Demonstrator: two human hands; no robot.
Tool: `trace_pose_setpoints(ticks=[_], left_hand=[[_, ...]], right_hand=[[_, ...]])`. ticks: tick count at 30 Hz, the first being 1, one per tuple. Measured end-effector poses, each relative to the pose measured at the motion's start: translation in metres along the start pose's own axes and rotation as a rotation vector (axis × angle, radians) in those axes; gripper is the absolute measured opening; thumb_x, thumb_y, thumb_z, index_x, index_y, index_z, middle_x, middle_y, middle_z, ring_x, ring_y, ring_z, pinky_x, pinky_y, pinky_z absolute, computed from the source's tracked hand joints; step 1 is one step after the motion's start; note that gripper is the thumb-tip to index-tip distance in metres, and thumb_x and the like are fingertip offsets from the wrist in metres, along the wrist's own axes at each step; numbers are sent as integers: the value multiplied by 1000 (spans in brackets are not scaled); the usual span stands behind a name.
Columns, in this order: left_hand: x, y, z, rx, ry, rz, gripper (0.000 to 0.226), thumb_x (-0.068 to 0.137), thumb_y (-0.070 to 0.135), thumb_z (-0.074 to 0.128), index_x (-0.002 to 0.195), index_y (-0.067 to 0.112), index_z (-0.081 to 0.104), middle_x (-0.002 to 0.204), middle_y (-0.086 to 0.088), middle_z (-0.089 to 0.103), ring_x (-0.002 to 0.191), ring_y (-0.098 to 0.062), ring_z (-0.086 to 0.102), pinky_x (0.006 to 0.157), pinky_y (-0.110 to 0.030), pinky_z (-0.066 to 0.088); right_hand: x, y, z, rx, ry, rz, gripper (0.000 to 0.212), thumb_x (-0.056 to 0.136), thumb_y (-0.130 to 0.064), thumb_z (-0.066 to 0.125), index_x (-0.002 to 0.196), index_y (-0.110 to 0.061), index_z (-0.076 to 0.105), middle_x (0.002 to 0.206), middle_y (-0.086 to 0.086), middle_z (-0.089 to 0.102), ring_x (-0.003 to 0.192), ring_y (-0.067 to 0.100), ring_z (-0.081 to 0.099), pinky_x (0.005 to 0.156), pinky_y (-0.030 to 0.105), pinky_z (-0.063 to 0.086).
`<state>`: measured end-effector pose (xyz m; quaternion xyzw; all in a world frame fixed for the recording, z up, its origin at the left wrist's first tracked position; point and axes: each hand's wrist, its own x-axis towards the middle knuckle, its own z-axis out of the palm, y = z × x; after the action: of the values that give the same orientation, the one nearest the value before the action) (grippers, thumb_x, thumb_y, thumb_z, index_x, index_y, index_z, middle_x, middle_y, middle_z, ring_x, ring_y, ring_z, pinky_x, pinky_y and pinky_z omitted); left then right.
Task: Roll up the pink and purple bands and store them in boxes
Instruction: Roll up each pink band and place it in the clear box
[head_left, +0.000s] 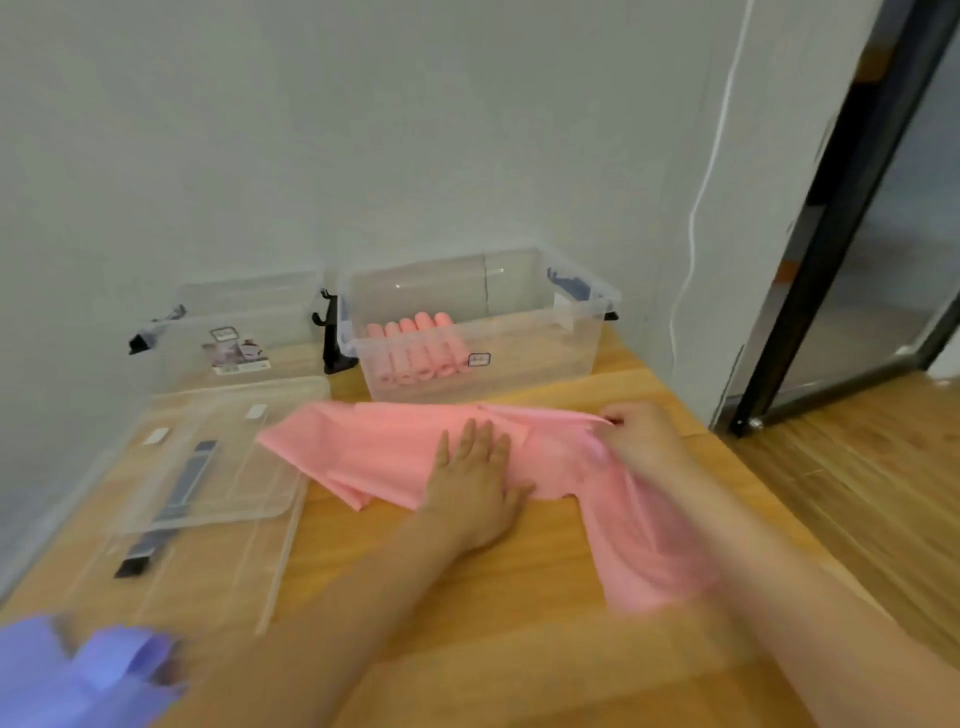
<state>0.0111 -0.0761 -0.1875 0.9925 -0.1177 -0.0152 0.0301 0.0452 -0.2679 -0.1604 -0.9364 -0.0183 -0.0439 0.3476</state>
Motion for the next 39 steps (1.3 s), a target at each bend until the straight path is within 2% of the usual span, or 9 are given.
trace_pose_setpoints(ticks=[3,6,10,16,24,28,31,35,39], left_hand=[[-57,27,-14,-394,108,-74,47,98,36,37,134,6,43,147,-15,34,136,-25,28,108,-30,22],[-104,55,-28,-1013,155,-330,35,97,27,42,70,12,58,99,-21,65,93,-32,60,74,-30,40],[-130,70,-32,-1836,-196,-647,42,93,40,49,96,0,61,103,-19,64,92,-32,61,79,-38,49],[-153,86,-39,-2186,-286,-656,28,89,22,59,98,-5,60,88,-18,64,84,-33,58,73,-41,47],[-149,68,-58,-1796,458,-411,36,82,-15,49,97,15,60,93,0,57,76,-14,54,66,-27,44],[-171,60,-66,-1582,250,-217,40,80,-20,40,87,15,59,82,1,54,66,-10,47,51,-18,35],[-189,43,-46,-1205,-25,-239,25,82,-5,53,93,16,61,87,0,61,68,-9,52,49,-14,38],[-178,4,-35,-644,278,-488,37,85,27,64,117,11,56,119,-8,58,104,-23,56,79,-25,41],[-146,-24,-32,-359,156,-713,79,84,46,60,137,-2,26,140,-18,37,129,-32,35,102,-35,29]], right_hand=[[-47,-9,-14,508,17,210,34,84,-1,57,54,-15,47,56,8,45,58,17,44,55,29,31],[-89,-18,-17,1018,-141,475,16,90,-1,50,76,-6,57,66,11,60,58,20,58,57,30,48],[-125,-33,-26,1147,-246,536,14,92,-6,47,99,1,57,90,19,61,78,28,58,73,37,48],[-160,-36,-33,1212,-145,421,13,81,8,58,90,0,55,81,18,60,59,23,63,51,30,54],[-170,-32,-53,1125,-208,420,10,78,-6,66,85,-6,59,78,11,63,68,20,59,63,30,48],[-156,-31,-42,929,-552,582,41,80,-39,65,96,-3,56,71,12,65,62,23,63,62,32,50],[-152,-28,-19,631,-588,473,9,81,-16,68,81,-9,63,59,3,65,51,13,60,53,23,48],[-143,-34,-12,21,-610,260,17,80,-16,69,68,-11,59,52,3,55,42,12,48,43,20,39],[-121,-48,4,-52,-303,99,27,84,-27,63,103,-8,65,105,12,67,93,22,63,77,26,46]])
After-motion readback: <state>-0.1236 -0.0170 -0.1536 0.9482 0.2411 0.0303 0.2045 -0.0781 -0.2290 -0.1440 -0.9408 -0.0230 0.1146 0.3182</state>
